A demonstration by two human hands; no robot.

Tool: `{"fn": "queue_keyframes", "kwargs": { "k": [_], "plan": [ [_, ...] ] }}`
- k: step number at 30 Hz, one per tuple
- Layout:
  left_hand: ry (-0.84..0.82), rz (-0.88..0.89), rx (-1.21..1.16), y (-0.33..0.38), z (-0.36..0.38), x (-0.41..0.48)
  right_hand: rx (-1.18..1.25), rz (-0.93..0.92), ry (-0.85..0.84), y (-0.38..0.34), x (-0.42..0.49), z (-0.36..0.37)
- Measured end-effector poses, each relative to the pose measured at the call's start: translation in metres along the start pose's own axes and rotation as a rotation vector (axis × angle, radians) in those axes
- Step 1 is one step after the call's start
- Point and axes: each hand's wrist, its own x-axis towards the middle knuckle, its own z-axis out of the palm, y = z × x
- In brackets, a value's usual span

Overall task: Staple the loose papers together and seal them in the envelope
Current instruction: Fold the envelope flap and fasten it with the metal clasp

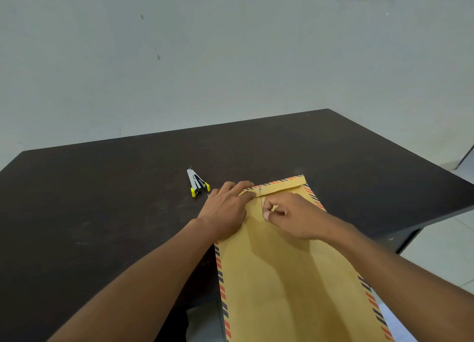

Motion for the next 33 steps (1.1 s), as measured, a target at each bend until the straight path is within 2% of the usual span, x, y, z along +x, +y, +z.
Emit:
{"fn": "queue_keyframes", "kwargs": {
  "k": [5, 10, 15, 24, 33],
  "plan": [
    [-0.024, 0.037, -0.099, 0.001, -0.002, 0.003, -0.315, 0.026, 0.108, 0.007, -0.012, 0.012],
    [-0.026, 0.111, -0.041, 0.0, 0.0, 0.004, -0.398, -0.05, 0.192, 0.014, -0.015, 0.022],
    [0.012, 0.113, -0.113, -0.003, 0.004, 0.002, -0.399, -0.039, 0.282, 0.023, -0.017, 0.024],
    [0.002, 0.101, -0.106, -0.004, 0.002, 0.002, -0.37, 0.0, 0.193, 0.023, -0.017, 0.02],
    [-0.017, 0.073, -0.13, -0.003, 0.001, 0.0, -0.32, 0.165, 0.315, 0.051, -0.009, -0.001]
  ]
}}
